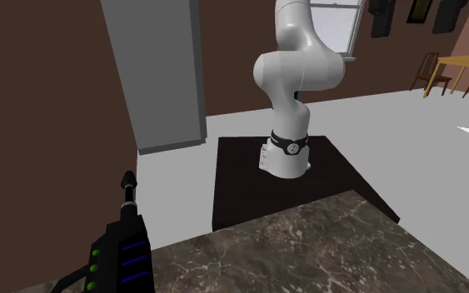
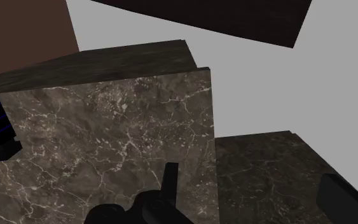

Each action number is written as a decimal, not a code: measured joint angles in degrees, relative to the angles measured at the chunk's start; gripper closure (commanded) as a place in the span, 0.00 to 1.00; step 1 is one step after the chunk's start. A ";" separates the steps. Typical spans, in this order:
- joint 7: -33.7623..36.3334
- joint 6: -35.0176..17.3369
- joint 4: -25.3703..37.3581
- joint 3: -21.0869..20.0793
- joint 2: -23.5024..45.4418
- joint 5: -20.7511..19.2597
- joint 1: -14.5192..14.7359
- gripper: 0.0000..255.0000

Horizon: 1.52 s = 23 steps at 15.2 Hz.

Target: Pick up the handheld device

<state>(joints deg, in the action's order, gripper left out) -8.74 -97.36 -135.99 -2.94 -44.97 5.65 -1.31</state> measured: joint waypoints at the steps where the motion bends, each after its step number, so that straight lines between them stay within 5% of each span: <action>1: 0.00 0.00 0.00 0.00 0.00 0.00 0.00 0.00; 10: -8.70 -7.67 -3.04 7.85 6.07 -4.71 -3.57 0.00; 23: -23.00 -19.79 1.60 20.40 24.41 -7.97 -7.70 0.00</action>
<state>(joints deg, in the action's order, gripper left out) -31.73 -117.15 -134.39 17.46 -20.56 -2.32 -9.01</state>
